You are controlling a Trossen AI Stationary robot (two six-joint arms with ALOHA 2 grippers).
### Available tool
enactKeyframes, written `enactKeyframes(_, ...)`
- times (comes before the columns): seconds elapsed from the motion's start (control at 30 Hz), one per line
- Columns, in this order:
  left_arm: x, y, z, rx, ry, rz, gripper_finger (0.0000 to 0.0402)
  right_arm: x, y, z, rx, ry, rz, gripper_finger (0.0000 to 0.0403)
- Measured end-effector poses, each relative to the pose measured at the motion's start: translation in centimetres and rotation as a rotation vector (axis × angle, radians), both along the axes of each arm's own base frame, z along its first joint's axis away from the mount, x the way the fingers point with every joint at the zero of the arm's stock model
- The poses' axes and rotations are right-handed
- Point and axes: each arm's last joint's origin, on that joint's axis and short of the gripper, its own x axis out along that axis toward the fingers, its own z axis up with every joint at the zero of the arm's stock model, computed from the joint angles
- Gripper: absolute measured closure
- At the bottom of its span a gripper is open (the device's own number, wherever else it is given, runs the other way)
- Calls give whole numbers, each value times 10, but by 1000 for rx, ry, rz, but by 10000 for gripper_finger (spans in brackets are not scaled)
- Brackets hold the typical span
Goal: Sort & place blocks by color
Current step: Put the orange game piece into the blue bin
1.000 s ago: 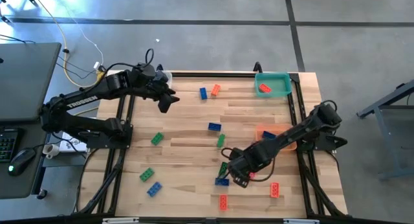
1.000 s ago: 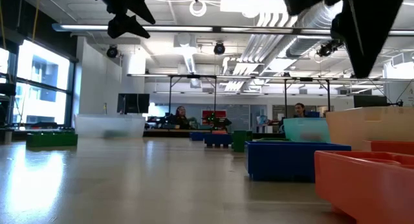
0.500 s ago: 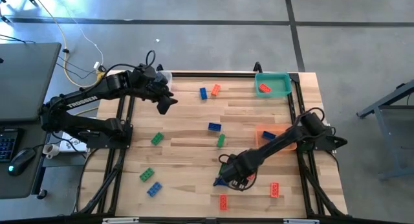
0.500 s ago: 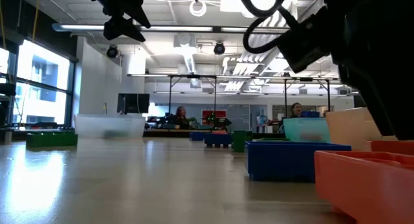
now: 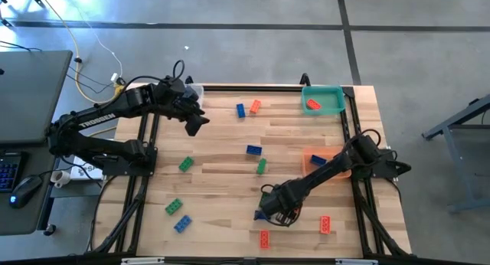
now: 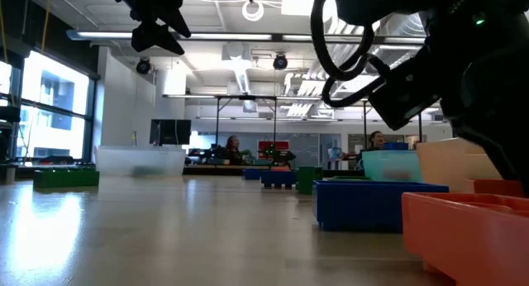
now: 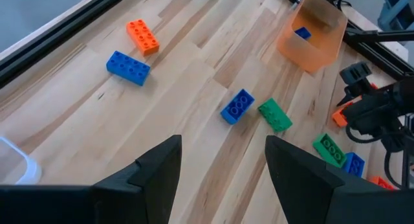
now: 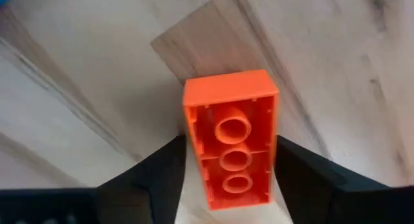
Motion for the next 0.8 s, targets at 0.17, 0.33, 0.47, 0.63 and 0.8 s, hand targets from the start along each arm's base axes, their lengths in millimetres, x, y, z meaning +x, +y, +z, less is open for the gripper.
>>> enactKeyframes(0.17, -1, 0, -2, 5, 26, 3, 191, -1, 0, -2, 23, 2, -5, 237)
enactKeyframes(0.33, -2, 0, -2, 12, 31, 12, 191, -1, 0, -2, 37, 2, 19, 293)
enactKeyframes(0.47, -2, 0, -2, 12, 31, 12, 191, 0, 1, 2, 24, 14, 39, 293)
enactKeyframes(0.63, -2, 1, -2, 35, 46, 40, 191, 6, -2, 19, 16, -34, 65, 293)
enactKeyframes(0.8, -2, 1, -2, 44, 52, 51, 191, 7, -23, 43, -63, -112, 49, 293)
